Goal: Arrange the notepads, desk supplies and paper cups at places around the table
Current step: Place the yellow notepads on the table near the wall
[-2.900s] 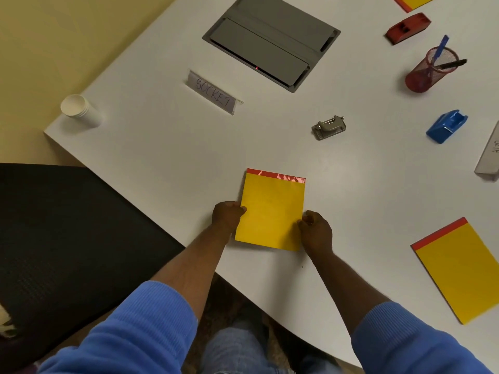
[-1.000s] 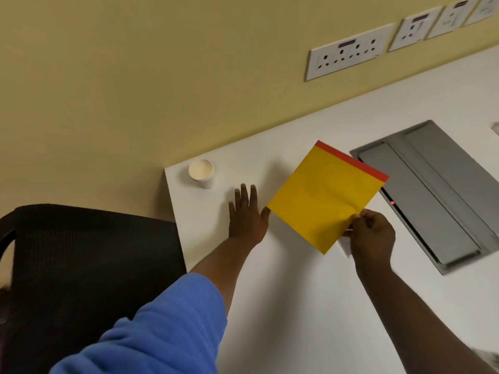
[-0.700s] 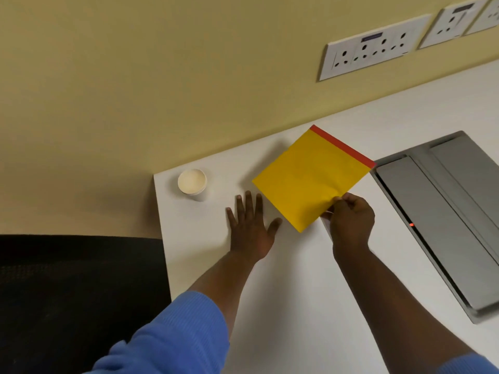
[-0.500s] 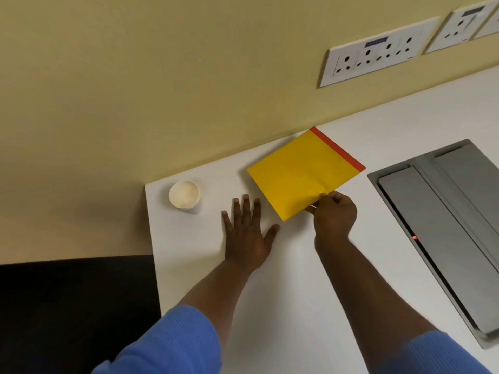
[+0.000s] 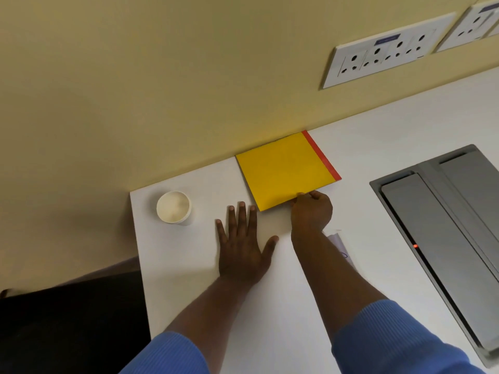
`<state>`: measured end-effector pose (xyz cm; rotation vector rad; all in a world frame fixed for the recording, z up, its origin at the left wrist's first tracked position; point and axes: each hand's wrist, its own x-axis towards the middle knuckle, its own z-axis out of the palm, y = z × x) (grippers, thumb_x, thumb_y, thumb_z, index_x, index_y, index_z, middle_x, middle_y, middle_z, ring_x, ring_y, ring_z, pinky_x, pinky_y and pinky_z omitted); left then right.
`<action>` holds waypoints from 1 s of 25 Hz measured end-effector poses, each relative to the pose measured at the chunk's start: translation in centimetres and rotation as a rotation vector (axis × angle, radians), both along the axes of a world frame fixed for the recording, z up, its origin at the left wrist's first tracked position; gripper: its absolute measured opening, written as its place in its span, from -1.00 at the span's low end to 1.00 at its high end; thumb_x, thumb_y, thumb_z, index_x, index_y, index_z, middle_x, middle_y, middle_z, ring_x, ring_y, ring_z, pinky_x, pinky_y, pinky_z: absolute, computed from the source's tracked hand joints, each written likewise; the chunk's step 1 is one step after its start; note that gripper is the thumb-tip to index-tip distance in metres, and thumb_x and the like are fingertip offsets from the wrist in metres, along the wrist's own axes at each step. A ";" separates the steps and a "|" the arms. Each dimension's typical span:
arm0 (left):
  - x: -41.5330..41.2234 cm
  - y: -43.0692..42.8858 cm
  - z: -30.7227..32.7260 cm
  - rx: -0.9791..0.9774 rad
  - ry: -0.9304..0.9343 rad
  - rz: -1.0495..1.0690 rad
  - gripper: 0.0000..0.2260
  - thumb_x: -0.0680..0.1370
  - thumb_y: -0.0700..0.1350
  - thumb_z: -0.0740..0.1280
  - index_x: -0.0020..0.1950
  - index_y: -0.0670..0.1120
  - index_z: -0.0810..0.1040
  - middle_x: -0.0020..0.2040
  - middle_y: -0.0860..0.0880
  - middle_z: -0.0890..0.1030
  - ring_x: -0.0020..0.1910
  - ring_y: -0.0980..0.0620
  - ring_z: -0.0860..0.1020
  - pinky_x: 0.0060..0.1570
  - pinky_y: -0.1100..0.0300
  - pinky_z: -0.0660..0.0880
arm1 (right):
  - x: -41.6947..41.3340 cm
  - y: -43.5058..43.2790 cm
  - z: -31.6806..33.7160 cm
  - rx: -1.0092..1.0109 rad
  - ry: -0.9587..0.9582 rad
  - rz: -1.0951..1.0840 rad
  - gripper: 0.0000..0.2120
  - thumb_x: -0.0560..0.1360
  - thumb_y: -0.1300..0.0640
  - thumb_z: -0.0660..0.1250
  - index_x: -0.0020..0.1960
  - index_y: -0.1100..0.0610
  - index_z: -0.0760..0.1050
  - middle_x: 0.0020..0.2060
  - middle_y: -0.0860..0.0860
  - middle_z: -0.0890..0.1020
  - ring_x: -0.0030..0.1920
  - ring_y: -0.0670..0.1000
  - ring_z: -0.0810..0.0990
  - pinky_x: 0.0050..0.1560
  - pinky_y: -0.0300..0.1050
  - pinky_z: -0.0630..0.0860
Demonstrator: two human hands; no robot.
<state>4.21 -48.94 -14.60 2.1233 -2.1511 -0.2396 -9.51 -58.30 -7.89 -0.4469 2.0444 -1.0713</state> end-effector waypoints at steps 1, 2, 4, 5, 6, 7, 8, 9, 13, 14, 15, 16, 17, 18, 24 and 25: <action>0.0 0.0 -0.1 0.000 0.003 0.002 -0.23 0.62 0.41 -0.06 0.69 -0.01 -0.07 0.70 -0.07 -0.08 0.68 -0.13 -0.14 0.57 -0.33 -0.05 | -0.1 0.1 -0.1 0.010 0.050 0.017 -0.76 0.58 0.21 0.33 0.24 0.17 0.56 0.07 0.13 0.69 0.07 0.15 0.65 0.17 0.07 0.57; -0.1 -0.1 -0.2 0.002 0.005 0.004 -0.23 0.62 0.41 -0.06 0.69 -0.01 -0.08 0.70 -0.07 -0.09 0.68 -0.13 -0.14 0.57 -0.33 -0.05 | -0.2 0.2 -0.1 0.012 0.091 0.032 -0.72 0.59 0.21 0.33 0.29 0.20 0.54 0.12 0.15 0.67 0.12 0.15 0.63 0.18 -0.02 0.54; -0.1 -0.1 -0.2 0.012 0.012 0.007 -0.22 0.62 0.42 -0.05 0.69 -0.01 -0.09 0.70 -0.06 -0.09 0.67 -0.12 -0.15 0.57 -0.33 -0.05 | -0.2 0.7 -0.1 -0.003 0.155 0.078 -0.73 0.59 0.28 0.26 0.27 0.27 0.53 0.04 0.17 0.67 0.10 0.19 0.62 0.00 -0.28 0.41; -0.1 0.0 -0.1 0.011 0.012 0.007 -0.22 0.62 0.43 -0.06 0.69 -0.01 -0.09 0.70 -0.06 -0.09 0.67 -0.12 -0.15 0.57 -0.32 -0.06 | -0.1 1.2 0.0 -0.013 0.168 0.103 -0.75 0.58 0.33 0.23 0.23 0.30 0.53 -0.06 0.15 0.66 0.07 0.21 0.61 -0.16 -0.34 0.32; 0.0 0.0 -0.1 0.009 0.012 0.006 -0.21 0.61 0.43 -0.06 0.69 -0.01 -0.09 0.70 -0.07 -0.09 0.67 -0.12 -0.15 0.57 -0.32 -0.07 | 0.0 1.7 0.2 -0.023 0.174 0.131 -0.74 0.56 0.36 0.22 0.22 0.30 0.52 -0.13 0.11 0.63 0.07 0.22 0.61 -0.25 -0.35 0.27; -0.1 0.0 -0.1 0.010 0.012 0.005 -0.21 0.61 0.44 -0.07 0.69 -0.01 -0.09 0.70 -0.07 -0.09 0.67 -0.12 -0.16 0.58 -0.31 -0.08 | 0.0 2.2 0.3 -0.027 0.183 0.169 -0.70 0.55 0.37 0.21 0.27 0.29 0.50 -0.09 0.09 0.64 0.11 0.22 0.61 -0.22 -0.39 0.29; -0.1 0.0 0.0 0.010 0.011 0.003 -0.20 0.61 0.44 -0.08 0.69 -0.01 -0.09 0.70 -0.07 -0.10 0.67 -0.12 -0.16 0.58 -0.31 -0.09 | 0.0 2.7 0.4 -0.034 0.195 0.219 -0.62 0.56 0.36 0.22 0.37 0.28 0.44 0.06 0.12 0.65 0.21 0.20 0.59 -0.09 -0.42 0.32; -0.1 0.0 0.1 0.010 0.010 0.001 -0.20 0.61 0.45 -0.09 0.69 -0.02 -0.09 0.70 -0.07 -0.10 0.67 -0.12 -0.16 0.58 -0.30 -0.10 | 0.0 3.1 0.4 -0.044 0.206 0.279 -0.53 0.58 0.34 0.24 0.48 0.25 0.35 0.27 0.14 0.59 0.33 0.16 0.53 0.14 -0.37 0.34; 0.0 0.2 0.5 0.044 0.007 -0.013 -0.16 0.58 0.48 -0.18 0.69 -0.04 -0.08 0.70 -0.09 -0.09 0.67 -0.14 -0.17 0.58 -0.30 -0.11 | 0.0 5.9 0.3 -0.069 0.286 0.456 -0.38 0.62 0.19 0.29 0.62 0.12 0.14 0.56 0.06 0.31 0.54 0.06 0.29 0.39 -0.24 0.15; 0.0 0.2 0.6 0.058 0.000 -0.017 -0.14 0.56 0.49 -0.20 0.69 -0.05 -0.08 0.70 -0.10 -0.10 0.67 -0.14 -0.18 0.58 -0.31 -0.12 | 0.0 6.8 0.2 -0.082 0.308 0.486 -0.36 0.62 0.16 0.30 0.62 0.11 0.12 0.57 0.05 0.28 0.55 0.05 0.26 0.37 -0.25 0.13; 0.0 0.3 0.7 0.072 -0.008 -0.024 -0.12 0.55 0.50 -0.23 0.69 -0.06 -0.09 0.70 -0.11 -0.10 0.67 -0.15 -0.18 0.58 -0.31 -0.13 | -0.1 7.8 0.1 -0.099 0.329 0.523 -0.35 0.62 0.13 0.30 0.63 0.10 0.10 0.58 0.04 0.26 0.56 0.04 0.24 0.37 -0.25 0.11; 0.0 0.2 0.8 0.085 -0.014 -0.031 -0.09 0.53 0.52 -0.25 0.69 -0.07 -0.10 0.69 -0.11 -0.11 0.67 -0.15 -0.19 0.58 -0.31 -0.15 | -0.3 8.8 0.1 -0.118 0.350 0.563 -0.33 0.62 0.10 0.31 0.63 0.10 0.08 0.59 0.03 0.23 0.57 0.03 0.22 0.39 -0.23 0.11; 0.1 0.0 0.9 0.104 -0.015 -0.040 -0.06 0.50 0.53 -0.28 0.69 -0.08 -0.12 0.69 -0.12 -0.13 0.66 -0.15 -0.21 0.58 -0.31 -0.17 | -0.4 9.7 0.1 -0.132 0.376 0.603 -0.31 0.62 0.08 0.31 0.64 0.10 0.05 0.61 0.03 0.20 0.59 0.03 0.18 0.43 -0.21 0.10; 0.2 -0.1 1.2 0.132 -0.010 -0.052 -0.02 0.47 0.54 -0.32 0.69 -0.09 -0.14 0.69 -0.12 -0.15 0.66 -0.15 -0.22 0.57 -0.31 -0.19 | -0.5 10.8 0.1 -0.139 0.402 0.638 -0.29 0.62 0.05 0.31 0.64 0.09 0.03 0.62 0.03 0.17 0.60 0.02 0.15 0.46 -0.19 0.10; 0.8 4.0 3.0 0.281 0.018 -0.135 0.11 0.34 0.63 -0.36 0.67 -0.12 -0.24 0.68 -0.15 -0.22 0.65 -0.14 -0.26 0.58 -0.27 -0.24 | -2.6 19.1 1.6 -0.112 0.559 0.772 -0.18 0.61 -0.19 0.26 0.66 0.09 -0.09 0.65 0.01 0.01 0.63 0.00 -0.01 0.52 -0.15 -0.02; 0.5 5.4 3.4 0.276 0.006 -0.150 0.11 0.35 0.63 -0.36 0.67 -0.12 -0.24 0.68 -0.15 -0.21 0.65 -0.14 -0.25 0.57 -0.26 -0.25 | -3.3 20.4 1.8 -0.097 0.572 0.795 -0.18 0.61 -0.21 0.24 0.66 0.10 -0.10 0.65 0.03 0.00 0.63 0.01 -0.02 0.55 -0.11 -0.01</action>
